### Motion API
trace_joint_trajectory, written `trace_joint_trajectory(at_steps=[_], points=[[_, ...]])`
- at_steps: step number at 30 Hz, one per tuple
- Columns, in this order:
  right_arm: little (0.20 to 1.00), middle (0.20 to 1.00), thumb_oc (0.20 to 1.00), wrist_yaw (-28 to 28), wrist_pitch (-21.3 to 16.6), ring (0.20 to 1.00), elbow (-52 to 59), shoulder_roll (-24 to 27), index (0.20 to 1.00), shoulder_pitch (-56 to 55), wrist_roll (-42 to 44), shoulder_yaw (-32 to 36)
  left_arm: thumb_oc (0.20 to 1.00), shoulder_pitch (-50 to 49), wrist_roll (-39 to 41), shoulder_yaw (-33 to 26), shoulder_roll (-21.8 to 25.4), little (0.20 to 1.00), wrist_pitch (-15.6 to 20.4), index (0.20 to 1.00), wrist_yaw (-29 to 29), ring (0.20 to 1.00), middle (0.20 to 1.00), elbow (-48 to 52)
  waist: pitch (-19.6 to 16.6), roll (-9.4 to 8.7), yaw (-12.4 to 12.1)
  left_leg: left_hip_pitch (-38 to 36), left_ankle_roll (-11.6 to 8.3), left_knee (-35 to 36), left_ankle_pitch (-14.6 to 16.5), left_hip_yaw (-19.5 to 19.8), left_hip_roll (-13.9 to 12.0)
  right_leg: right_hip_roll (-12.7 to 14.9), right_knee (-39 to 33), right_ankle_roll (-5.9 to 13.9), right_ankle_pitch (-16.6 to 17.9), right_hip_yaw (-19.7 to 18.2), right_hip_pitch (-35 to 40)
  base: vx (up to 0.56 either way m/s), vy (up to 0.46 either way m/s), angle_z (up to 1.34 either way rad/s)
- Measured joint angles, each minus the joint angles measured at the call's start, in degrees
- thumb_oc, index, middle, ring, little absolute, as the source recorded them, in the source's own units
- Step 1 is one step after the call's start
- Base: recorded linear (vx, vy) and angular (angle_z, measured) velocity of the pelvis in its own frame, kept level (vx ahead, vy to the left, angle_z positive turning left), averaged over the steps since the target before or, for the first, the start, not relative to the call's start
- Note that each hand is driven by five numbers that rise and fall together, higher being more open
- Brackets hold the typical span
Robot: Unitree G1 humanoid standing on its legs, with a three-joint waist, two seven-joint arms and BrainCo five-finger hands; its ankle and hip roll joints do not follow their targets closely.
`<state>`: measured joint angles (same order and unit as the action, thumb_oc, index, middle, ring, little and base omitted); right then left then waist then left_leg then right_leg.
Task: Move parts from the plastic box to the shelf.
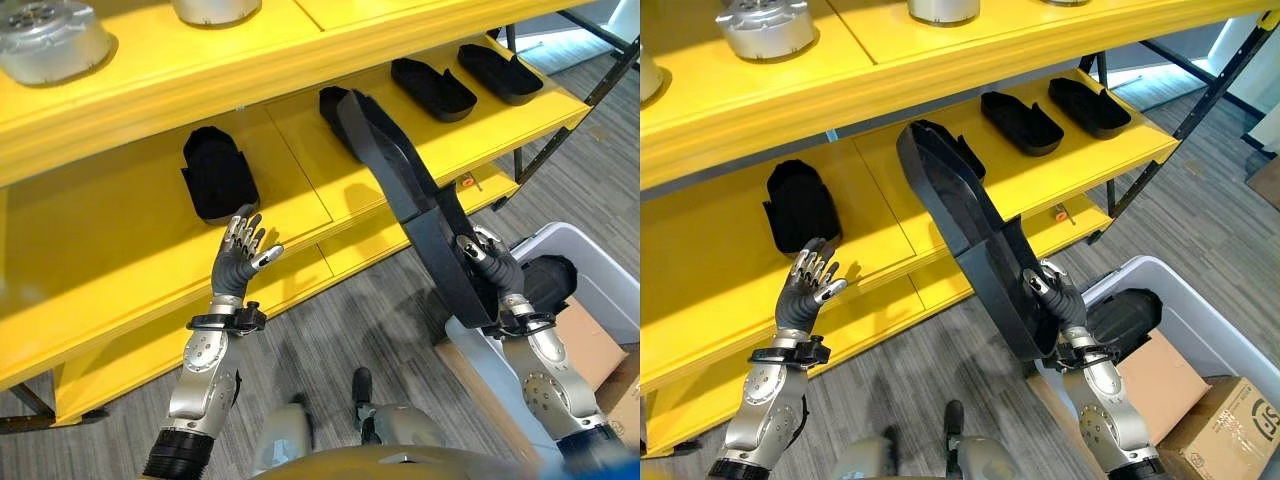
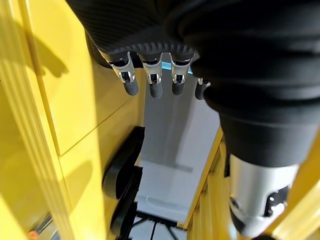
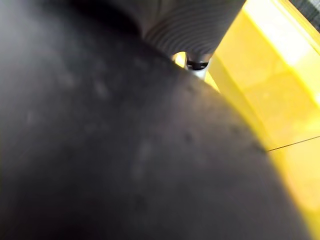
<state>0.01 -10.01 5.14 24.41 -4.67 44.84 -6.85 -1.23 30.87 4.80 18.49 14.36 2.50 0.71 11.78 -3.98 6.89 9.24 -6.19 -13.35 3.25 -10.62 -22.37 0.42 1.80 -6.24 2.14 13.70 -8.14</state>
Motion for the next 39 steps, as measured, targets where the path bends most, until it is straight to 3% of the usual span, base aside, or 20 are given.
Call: trace_joint_trajectory(at_steps=[2,4,6,7,8,9,10,12,13,17,24,30,35,39], points=[[0.200,0.200,0.200,1.03,-0.81,0.200,-1.17,0.09,0.200,-0.89,0.97,3.33,1.000,3.35,0.37,2.06,-0.99,1.000,-0.07,1.000,0.36,1.000,1.000,-2.49,0.11,2.67,1.69,-0.49,-3.94,7.58,-2.90,-1.83,-6.70,1.92,5.39,2.41,-2.89,3.31,-2.68,0.05,0.154,1.04],[0.200,0.200,0.200,2.04,-0.86,0.200,-2.55,1.04,0.200,-0.50,1.29,3.33,1.000,3.79,0.61,2.84,-1.76,1.000,-0.05,1.000,0.39,1.000,1.000,-2.40,0.00,4.09,0.94,-3.35,-3.70,11.23,-5.24,-0.82,-7.53,3.90,9.83,3.04,-4.85,2.48,-4.90,0.11,0.216,0.23],[0.200,0.200,0.200,2.65,-0.88,0.200,-2.63,1.25,0.200,-0.01,1.19,1.88,1.000,4.56,1.17,3.66,-1.83,1.000,-0.05,1.000,0.42,1.000,1.000,-2.41,0.28,5.76,-0.08,-6.49,-3.68,12.28,-6.12,3.01,-4.79,4.94,13.22,5.85,-5.41,1.21,-5.83,0.21,0.307,-0.14],[0.200,0.200,0.200,2.62,-0.88,0.200,-2.70,0.69,0.200,0.21,1.30,1.23,1.000,4.96,1.55,4.28,-1.87,1.000,-0.10,1.000,0.32,1.000,1.000,-2.41,0.25,6.45,-0.33,-6.56,-3.12,10.23,-5.85,2.87,-2.29,6.20,14.86,7.41,-6.14,0.83,-5.77,0.20,0.330,-0.04],[0.200,0.200,0.200,2.61,-0.86,0.200,-2.67,0.16,0.200,0.16,1.34,0.77,1.000,5.34,1.80,4.54,-1.82,1.000,-0.10,1.000,0.26,1.000,1.000,-2.37,0.14,6.60,-0.01,-6.18,-2.21,7.65,-2.49,-0.01,-0.05,7.81,16.26,8.62,-6.18,0.77,-5.70,0.13,0.251,0.26],[0.200,0.200,0.200,2.50,-0.84,0.200,-2.32,-1.21,0.200,-0.84,1.56,-0.05,1.000,5.62,1.88,4.64,-0.53,1.000,-0.11,1.000,0.24,1.000,1.000,-2.35,0.05,4.26,-0.07,-6.00,-4.85,6.64,-2.13,-1.27,2.41,11.33,17.07,9.82,-6.34,0.22,-5.34,0.12,0.244,0.36],[0.200,0.200,0.200,2.40,-0.85,0.200,-1.65,-1.85,0.200,-2.17,1.56,-0.43,1.000,5.40,1.95,4.63,0.35,1.000,-0.09,1.000,0.24,1.000,1.000,-2.32,-0.60,2.68,-0.58,-5.96,-4.15,6.21,-1.49,-1.29,4.87,13.45,16.09,10.66,-5.76,-0.83,-5.24,0.10,0.205,0.35],[0.200,0.200,0.200,2.34,-0.80,0.200,-1.58,-2.04,0.200,-2.94,1.57,-1.50,1.000,4.70,2.24,4.43,2.34,1.000,-0.08,1.000,0.35,1.000,1.000,-2.31,-1.37,1.37,-1.65,-4.62,-2.43,4.28,-0.08,-1.05,7.97,15.88,11.60,10.68,-3.88,-0.95,-2.96,0.08,0.187,0.29],[0.200,0.200,0.200,2.36,-0.79,0.200,-1.59,-2.32,0.200,-2.96,1.65,-2.15,1.000,4.44,2.24,4.11,3.15,1.000,-0.07,1.000,0.35,1.000,1.000,-2.31,-1.56,1.04,-1.95,-3.60,-1.77,2.81,0.62,-0.57,9.13,16.58,9.63,10.27,-2.27,-1.33,-1.82,0.06,0.182,0.44],[0.200,0.200,0.200,2.23,-0.58,0.200,-1.73,-3.74,0.200,-2.04,1.70,-4.14,1.000,3.72,2.22,2.53,5.12,1.000,0.06,1.000,0.43,1.000,1.000,-2.31,-1.69,0.11,-4.76,1.10,0.06,-3.83,4.00,1.85,12.29,19.31,4.89,13.14,1.52,-1.23,0.86,0.03,0.126,0.40],[0.200,0.200,0.200,1.65,-0.09,0.200,-1.75,-3.71,0.200,1.62,1.72,-5.25,1.000,1.72,2.15,1.52,4.69,1.000,0.03,1.000,0.58,1.000,1.000,-2.31,-0.89,-1.69,-5.67,5.38,0.36,-5.91,4.46,4.81,13.25,19.57,2.17,14.15,2.12,1.09,1.55,0.01,0.070,0.23],[0.200,0.200,0.200,0.62,0.93,0.200,-1.67,-3.05,0.200,7.14,1.83,-11.13,1.000,-0.06,1.05,-0.05,4.50,1.000,0.00,1.000,1.83,1.000,1.000,-1.67,-1.21,-3.18,-7.58,7.87,0.73,-7.56,5.06,6.63,13.47,19.53,-0.05,14.84,2.41,3.05,2.59,0.01,0.024,0.14],[0.200,0.200,0.200,1.90,2.50,0.200,-3.14,-4.50,0.200,15.27,1.73,-16.95,1.000,-0.17,1.00,-2.91,4.56,1.000,-0.03,1.000,3.50,1.000,1.000,-1.66,-1.98,-5.41,-11.21,9.68,0.45,-7.84,4.42,8.60,14.06,19.59,-0.15,15.16,2.65,5.10,2.62,0.01,-0.015,0.22],[0.200,0.200,0.200,3.56,2.84,0.200,-8.87,-6.97,0.200,23.77,1.74,-20.41,1.000,-0.35,0.90,-3.17,4.86,1.000,-0.21,1.000,4.87,1.000,1.000,-1.48,-1.79,-5.35,-13.84,9.65,0.36,-7.76,4.01,8.94,14.30,19.64,-0.79,15.82,3.06,5.63,3.05,0.00,-0.018,0.04]])
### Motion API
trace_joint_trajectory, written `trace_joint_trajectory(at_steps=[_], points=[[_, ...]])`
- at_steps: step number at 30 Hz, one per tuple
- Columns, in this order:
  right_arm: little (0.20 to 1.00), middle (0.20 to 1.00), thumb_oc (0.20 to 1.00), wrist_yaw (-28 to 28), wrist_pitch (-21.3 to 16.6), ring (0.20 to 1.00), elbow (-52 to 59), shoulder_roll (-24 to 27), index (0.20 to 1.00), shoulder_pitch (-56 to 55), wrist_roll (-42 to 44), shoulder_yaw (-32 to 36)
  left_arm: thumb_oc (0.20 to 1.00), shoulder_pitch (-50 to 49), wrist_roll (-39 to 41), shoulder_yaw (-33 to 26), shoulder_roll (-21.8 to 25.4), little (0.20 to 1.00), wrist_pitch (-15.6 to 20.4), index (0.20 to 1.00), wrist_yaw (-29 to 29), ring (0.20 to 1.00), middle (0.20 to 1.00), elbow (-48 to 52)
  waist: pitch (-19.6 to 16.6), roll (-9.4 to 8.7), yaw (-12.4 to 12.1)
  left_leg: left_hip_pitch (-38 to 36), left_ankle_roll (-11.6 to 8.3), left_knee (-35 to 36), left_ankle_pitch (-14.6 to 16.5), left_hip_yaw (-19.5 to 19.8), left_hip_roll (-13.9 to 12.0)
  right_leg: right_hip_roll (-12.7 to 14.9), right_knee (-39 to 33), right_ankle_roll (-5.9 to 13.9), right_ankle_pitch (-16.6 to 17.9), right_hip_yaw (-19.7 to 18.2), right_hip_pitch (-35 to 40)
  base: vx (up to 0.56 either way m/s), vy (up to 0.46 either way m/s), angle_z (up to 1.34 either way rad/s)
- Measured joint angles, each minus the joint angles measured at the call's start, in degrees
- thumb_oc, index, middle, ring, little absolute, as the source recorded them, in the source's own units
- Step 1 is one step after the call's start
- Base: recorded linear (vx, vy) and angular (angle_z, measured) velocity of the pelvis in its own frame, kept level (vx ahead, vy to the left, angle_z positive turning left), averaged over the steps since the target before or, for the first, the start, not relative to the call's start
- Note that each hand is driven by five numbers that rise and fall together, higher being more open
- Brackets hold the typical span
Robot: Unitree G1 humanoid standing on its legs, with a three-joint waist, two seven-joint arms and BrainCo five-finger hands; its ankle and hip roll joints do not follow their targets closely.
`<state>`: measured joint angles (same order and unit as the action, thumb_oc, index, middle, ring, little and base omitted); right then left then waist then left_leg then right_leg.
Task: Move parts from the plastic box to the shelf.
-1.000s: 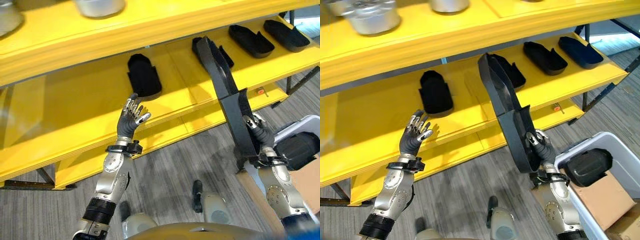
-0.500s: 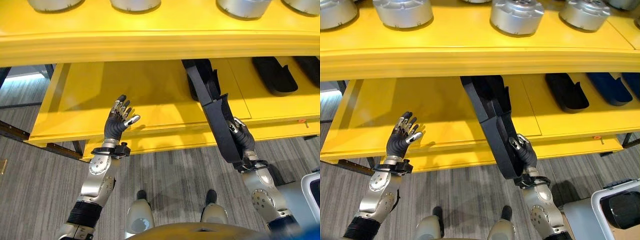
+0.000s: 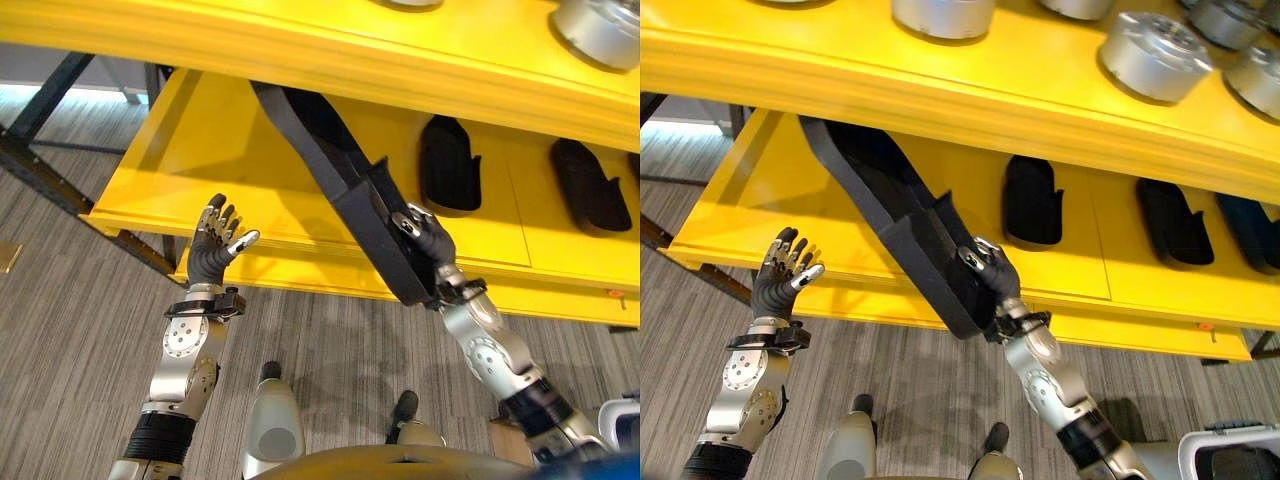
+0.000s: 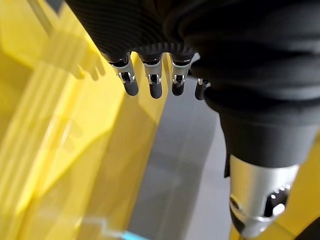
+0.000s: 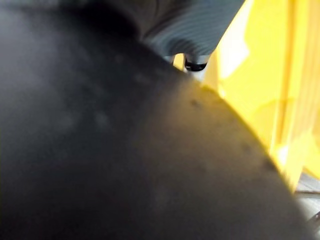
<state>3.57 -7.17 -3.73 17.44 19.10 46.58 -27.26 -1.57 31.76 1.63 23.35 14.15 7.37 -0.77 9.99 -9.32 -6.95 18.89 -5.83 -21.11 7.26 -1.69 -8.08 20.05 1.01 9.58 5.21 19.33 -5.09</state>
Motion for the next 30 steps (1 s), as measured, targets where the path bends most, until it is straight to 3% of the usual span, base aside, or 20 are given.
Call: trace_joint_trajectory(at_steps=[6,9,14,16,20,22,30], points=[[0.200,0.200,0.200,4.03,-0.06,0.200,-10.81,-1.55,0.200,15.50,0.21,-1.38,1.000,1.36,0.15,0.56,0.94,1.000,-0.21,1.000,0.50,1.000,1.000,0.15,1.14,0.88,-3.28,1.99,-0.32,-0.37,-0.42,2.65,-0.17,-0.92,-0.64,0.24,-0.02,2.72,0.85,-0.04,-0.035,0.18],[0.200,0.200,0.200,5.96,-0.11,0.200,-13.22,-1.56,0.200,21.80,0.21,-0.76,1.000,1.05,0.29,0.51,3.04,1.000,-0.26,1.000,0.53,1.000,1.000,1.89,3.39,1.36,-5.26,3.58,-0.24,-0.77,-0.88,3.10,-0.28,-0.95,-0.05,0.08,-0.13,2.87,-0.59,-0.10,-0.018,0.08],[0.200,0.200,0.200,10.47,-1.50,0.200,-18.87,-1.65,0.200,33.32,0.59,2.21,1.000,3.53,1.03,3.31,6.34,1.000,-0.22,1.000,0.50,1.000,1.000,3.86,8.29,3.82,-6.70,8.37,0.04,-3.73,-1.19,4.73,0.32,-0.40,3.21,-0.22,-0.34,3.49,-4.69,-0.08,0.002,0.12],[0.200,0.200,0.200,11.89,-2.04,0.200,-21.16,-1.28,0.200,37.03,0.87,2.70,1.000,5.43,1.43,4.40,8.16,1.000,-0.20,1.000,0.50,1.000,1.000,3.88,11.48,5.13,-6.72,8.95,0.36,-5.05,-0.97,5.29,0.62,0.01,5.36,-0.29,-1.31,3.41,-5.10,-0.03,0.011,0.09],[0.200,0.200,0.200,14.08,-2.56,0.200,-28.41,-1.02,0.200,41.88,1.09,4.22,1.000,6.65,1.60,5.75,9.60,1.000,0.17,1.000,0.16,1.000,1.000,4.06,12.54,6.49,-6.67,11.69,0.73,-7.21,-0.51,5.62,0.82,0.35,7.66,-0.49,-1.80,3.29,-7.76,-0.04,0.024,0.02],[0.200,0.200,0.200,15.60,-2.63,0.200,-32.38,0.07,0.200,45.05,1.15,6.18,1.000,7.11,3.43,6.71,10.17,1.000,0.30,1.000,0.13,1.000,1.000,4.17,13.53,8.05,-6.58,13.42,1.15,-8.59,-0.31,5.64,1.19,1.02,9.12,-0.66,-1.95,3.04,-9.53,-0.04,0.018,-0.01],[0.200,0.200,0.200,18.15,-3.93,0.200,-49.09,1.02,0.200,50.35,3.01,9.62,1.000,7.07,3.79,8.10,11.30,1.000,1.33,1.000,0.20,1.000,1.000,4.52,14.38,9.83,-6.14,17.95,1.65,-11.07,-0.10,5.42,1.63,2.11,12.71,-0.45,-2.86,1.72,-14.78,0.00,0.002,-0.02]])
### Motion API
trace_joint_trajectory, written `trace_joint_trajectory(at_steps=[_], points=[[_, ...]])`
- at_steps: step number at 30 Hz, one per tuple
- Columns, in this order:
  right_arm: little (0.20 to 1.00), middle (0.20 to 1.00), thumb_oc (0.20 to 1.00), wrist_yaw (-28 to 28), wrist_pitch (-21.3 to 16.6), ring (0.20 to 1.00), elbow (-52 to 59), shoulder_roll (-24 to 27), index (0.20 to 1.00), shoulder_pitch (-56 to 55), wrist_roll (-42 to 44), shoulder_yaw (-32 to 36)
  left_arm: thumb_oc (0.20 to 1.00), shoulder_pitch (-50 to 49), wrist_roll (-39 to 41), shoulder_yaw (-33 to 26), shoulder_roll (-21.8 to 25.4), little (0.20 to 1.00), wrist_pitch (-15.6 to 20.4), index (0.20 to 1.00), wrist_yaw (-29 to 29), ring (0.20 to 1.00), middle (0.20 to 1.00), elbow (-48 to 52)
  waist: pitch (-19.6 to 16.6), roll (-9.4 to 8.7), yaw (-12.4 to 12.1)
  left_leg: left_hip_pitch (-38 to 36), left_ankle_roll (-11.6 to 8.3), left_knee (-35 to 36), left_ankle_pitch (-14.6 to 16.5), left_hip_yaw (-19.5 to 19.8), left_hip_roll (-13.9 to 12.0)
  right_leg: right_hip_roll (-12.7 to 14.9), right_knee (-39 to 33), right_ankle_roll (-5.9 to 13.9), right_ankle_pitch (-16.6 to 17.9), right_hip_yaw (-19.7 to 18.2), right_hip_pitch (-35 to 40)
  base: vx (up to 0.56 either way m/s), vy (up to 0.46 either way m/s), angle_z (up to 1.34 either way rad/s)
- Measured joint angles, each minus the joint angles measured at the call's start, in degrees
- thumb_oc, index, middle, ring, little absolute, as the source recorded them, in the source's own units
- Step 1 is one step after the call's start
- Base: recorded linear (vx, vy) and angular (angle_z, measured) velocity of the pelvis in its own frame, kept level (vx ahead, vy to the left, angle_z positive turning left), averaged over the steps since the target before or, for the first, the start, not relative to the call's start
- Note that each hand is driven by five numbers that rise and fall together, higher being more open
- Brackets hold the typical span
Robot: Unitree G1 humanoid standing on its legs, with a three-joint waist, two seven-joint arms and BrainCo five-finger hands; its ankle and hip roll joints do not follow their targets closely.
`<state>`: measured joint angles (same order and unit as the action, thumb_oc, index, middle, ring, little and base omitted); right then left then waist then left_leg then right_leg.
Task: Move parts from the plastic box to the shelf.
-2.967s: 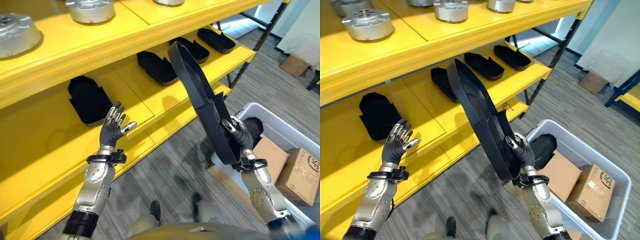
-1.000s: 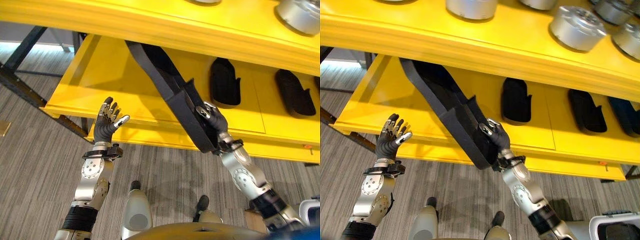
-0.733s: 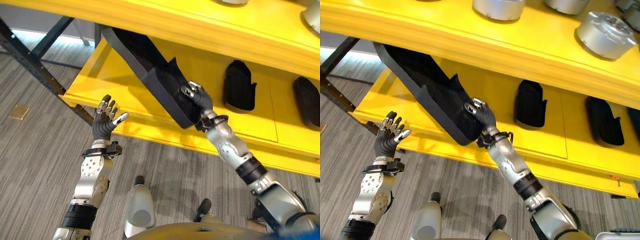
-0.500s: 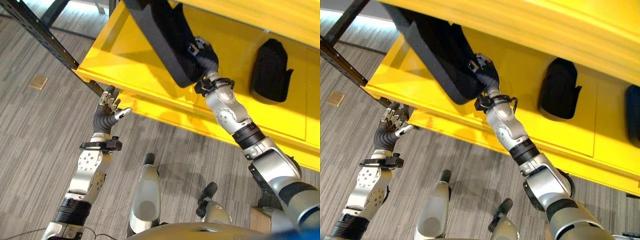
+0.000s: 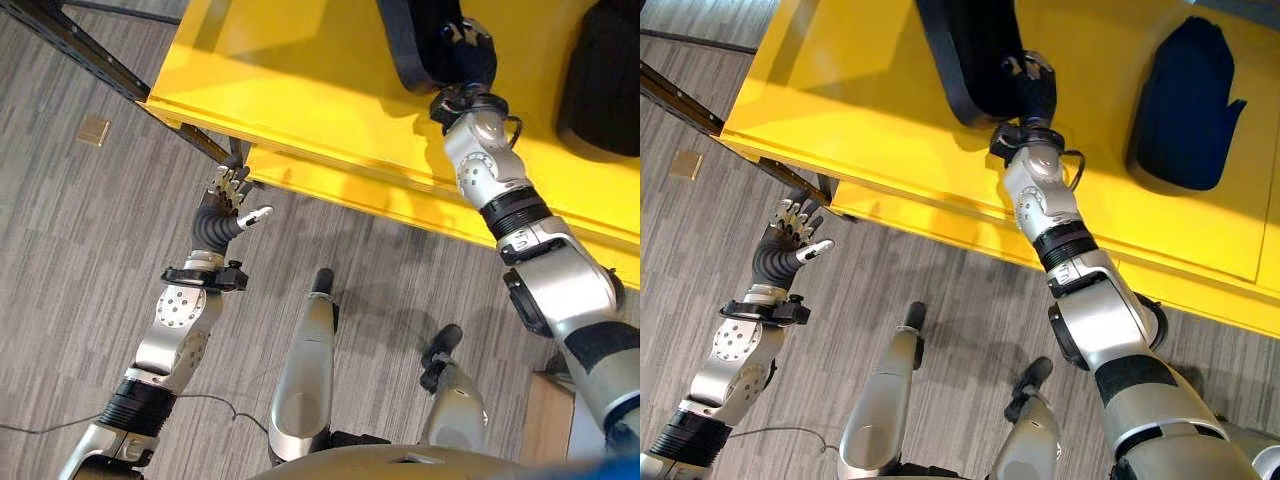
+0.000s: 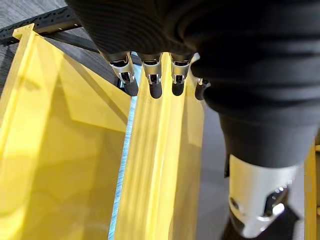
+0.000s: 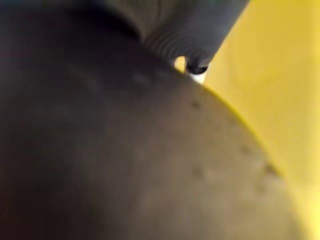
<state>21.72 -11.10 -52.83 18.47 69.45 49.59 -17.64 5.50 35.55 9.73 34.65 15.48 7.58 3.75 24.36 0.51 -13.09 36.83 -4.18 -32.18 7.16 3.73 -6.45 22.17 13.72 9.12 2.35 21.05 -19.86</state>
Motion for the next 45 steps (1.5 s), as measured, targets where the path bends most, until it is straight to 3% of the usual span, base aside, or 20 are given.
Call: trace_joint_trajectory(at_steps=[8,21,30,45], points=[[0.200,0.200,0.200,1.12,-1.72,0.200,-1.39,-0.42,0.200,0.41,1.55,1.52,1.000,1.30,1.01,2.14,-0.03,1.000,0.75,1.000,0.57,1.000,1.000,0.00,0.16,0.66,0.65,0.39,0.07,0.04,0.01,-0.76,0.08,0.22,0.68,-0.03,0.01,-1.44,-1.55,0.00,0.004,-0.03],[0.200,0.200,0.200,4.37,-5.86,0.200,-0.70,-6.43,0.200,0.20,1.79,4.05,1.000,2.73,0.96,3.57,-0.13,1.000,1.58,1.000,3.70,1.000,1.000,-0.02,-0.25,1.89,2.88,0.41,0.33,-0.05,0.17,-1.71,0.14,0.47,0.02,-0.24,0.23,-2.21,-1.98,0.00,0.002,-0.02],[0.200,0.200,0.200,8.28,-7.42,0.200,13.09,-9.56,0.200,-9.52,-1.86,4.04,1.000,2.73,0.76,3.53,-0.48,1.000,1.75,1.000,6.42,1.000,1.000,-0.04,-0.40,2.15,4.35,0.41,0.62,-0.19,0.34,-2.36,0.43,0.75,-0.34,-0.54,0.46,-2.91,-2.19,0.00,0.000,-0.01],[0.200,0.200,0.200,12.55,-7.58,0.200,20.15,-9.67,0.200,-15.95,-8.59,5.76,1.000,3.72,-0.74,3.63,-0.53,1.000,1.77,1.000,6.54,1.000,1.000,-0.39,-0.31,2.40,7.00,0.38,1.36,-1.11,0.79,-4.75,-0.32,0.44,-1.73,-1.10,2.08,-5.09,-3.31,-0.03,-0.003,-0.08]])
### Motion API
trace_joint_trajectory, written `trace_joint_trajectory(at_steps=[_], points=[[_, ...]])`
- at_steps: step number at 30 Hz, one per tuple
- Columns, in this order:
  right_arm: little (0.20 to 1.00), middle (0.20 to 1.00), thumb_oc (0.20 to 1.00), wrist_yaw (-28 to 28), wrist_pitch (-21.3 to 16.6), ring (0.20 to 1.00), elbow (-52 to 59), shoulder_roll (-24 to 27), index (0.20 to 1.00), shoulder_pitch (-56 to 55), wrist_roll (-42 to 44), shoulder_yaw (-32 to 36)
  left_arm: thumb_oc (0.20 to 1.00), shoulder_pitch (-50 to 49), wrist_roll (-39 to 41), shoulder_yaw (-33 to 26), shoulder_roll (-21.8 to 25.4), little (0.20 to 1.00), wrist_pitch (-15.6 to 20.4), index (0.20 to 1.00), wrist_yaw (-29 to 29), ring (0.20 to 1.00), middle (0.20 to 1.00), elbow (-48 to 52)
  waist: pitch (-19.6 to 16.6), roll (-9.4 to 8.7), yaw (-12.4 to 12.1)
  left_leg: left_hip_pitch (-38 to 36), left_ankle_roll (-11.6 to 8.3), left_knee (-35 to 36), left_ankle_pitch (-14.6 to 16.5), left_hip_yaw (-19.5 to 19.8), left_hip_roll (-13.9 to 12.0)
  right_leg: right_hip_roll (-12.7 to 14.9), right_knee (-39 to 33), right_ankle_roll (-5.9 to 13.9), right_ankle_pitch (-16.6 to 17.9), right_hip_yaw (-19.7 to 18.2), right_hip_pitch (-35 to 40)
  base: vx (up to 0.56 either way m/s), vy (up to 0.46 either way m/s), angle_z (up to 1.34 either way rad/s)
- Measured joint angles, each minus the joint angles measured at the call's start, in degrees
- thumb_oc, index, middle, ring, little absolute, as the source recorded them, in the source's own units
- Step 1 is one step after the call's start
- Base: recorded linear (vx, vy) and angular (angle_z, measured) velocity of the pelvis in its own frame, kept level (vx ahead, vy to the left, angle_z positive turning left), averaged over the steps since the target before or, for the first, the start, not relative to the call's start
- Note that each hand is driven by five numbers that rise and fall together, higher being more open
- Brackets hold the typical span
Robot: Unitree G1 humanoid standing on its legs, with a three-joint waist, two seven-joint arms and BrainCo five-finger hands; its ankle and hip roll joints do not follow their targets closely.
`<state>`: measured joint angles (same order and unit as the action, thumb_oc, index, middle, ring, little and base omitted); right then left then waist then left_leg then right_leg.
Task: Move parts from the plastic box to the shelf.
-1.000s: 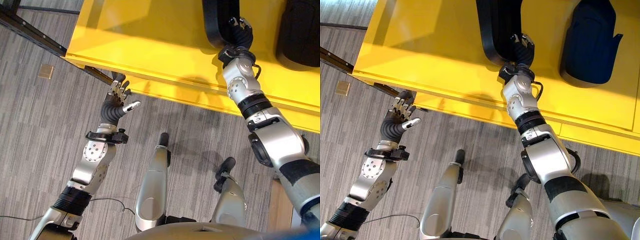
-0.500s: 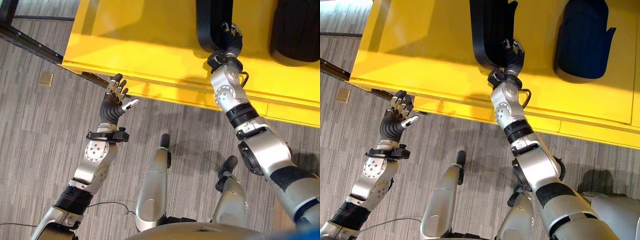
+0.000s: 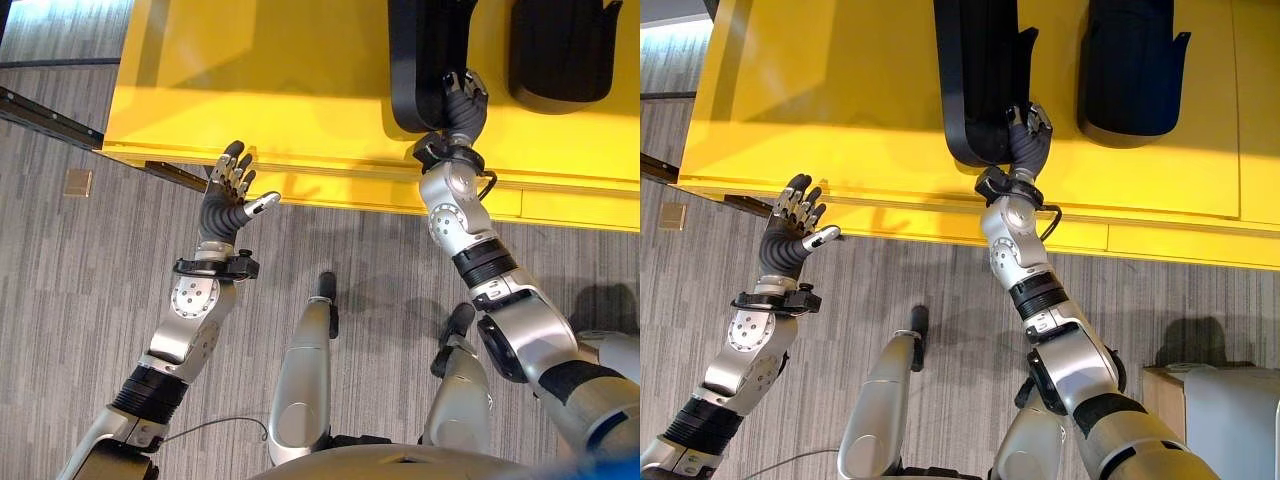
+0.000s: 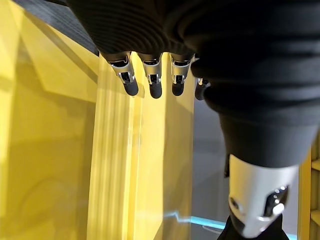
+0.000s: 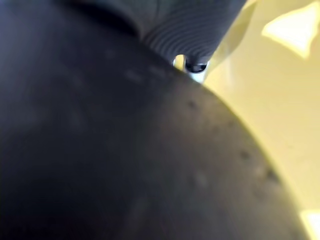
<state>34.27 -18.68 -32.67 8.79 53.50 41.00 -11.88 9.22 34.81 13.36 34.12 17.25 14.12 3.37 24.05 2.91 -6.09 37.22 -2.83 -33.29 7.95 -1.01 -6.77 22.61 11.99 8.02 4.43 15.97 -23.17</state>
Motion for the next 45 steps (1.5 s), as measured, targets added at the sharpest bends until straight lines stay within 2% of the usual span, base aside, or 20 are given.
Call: trace_joint_trajectory(at_steps=[9,17,22,28,45], points=[[0.200,0.200,0.200,4.86,-0.99,0.200,0.35,0.70,0.200,0.05,-4.37,4.70,1.000,-1.30,-0.58,0.02,0.00,1.000,-0.02,1.000,0.01,1.000,1.000,-0.19,0.27,0.84,0.09,0.00,0.00,0.22,0.00,-0.01,-0.25,-0.26,-0.17,0.12,0.12,-0.26,-0.11,0.00,0.000,0.00],[0.200,0.200,0.200,5.31,-1.02,0.200,-1.09,0.84,0.200,1.34,-4.61,4.69,1.000,-1.26,-0.61,0.01,0.02,1.000,-0.01,1.000,0.02,1.000,1.000,-0.19,0.26,0.91,-0.51,0.14,0.00,0.34,0.00,0.04,-0.21,-0.25,-0.31,0.12,0.11,-0.20,-0.13,0.00,0.000,0.00],[0.200,0.200,0.200,5.34,-1.10,0.200,-9.01,1.09,0.200,8.11,-4.63,4.41,1.000,-1.23,-0.58,0.01,0.03,1.000,0.45,1.000,0.04,1.000,1.000,-0.19,0.22,0.98,-1.36,0.88,-0.02,0.19,-0.01,0.60,-0.01,-0.36,-0.98,0.33,0.44,0.51,0.03,0.02,-0.009,0.05],[0.200,0.200,0.200,5.26,-1.05,0.200,-10.16,1.43,0.200,9.39,-4.53,4.01,1.000,0.08,-0.57,0.02,0.05,1.000,1.29,1.000,0.08,1.000,1.000,-0.19,0.21,0.99,-2.64,0.90,-0.02,0.25,-0.01,0.93,0.37,-0.23,-1.13,0.39,0.48,0.77,0.36,0.01,0.001,0.03],[0.200,0.200,0.200,5.20,-1.79,0.200,-11.28,1.33,0.200,10.08,-4.63,2.38,1.000,0.38,-0.56,0.12,0.08,1.000,2.17,1.000,0.23,1.000,1.000,-0.19,0.10,0.88,-2.75,1.89,-0.01,-0.04,-0.01,1.77,0.79,-0.34,-3.02,0.70,1.25,2.18,1.39,0.01,0.002,0.03]])
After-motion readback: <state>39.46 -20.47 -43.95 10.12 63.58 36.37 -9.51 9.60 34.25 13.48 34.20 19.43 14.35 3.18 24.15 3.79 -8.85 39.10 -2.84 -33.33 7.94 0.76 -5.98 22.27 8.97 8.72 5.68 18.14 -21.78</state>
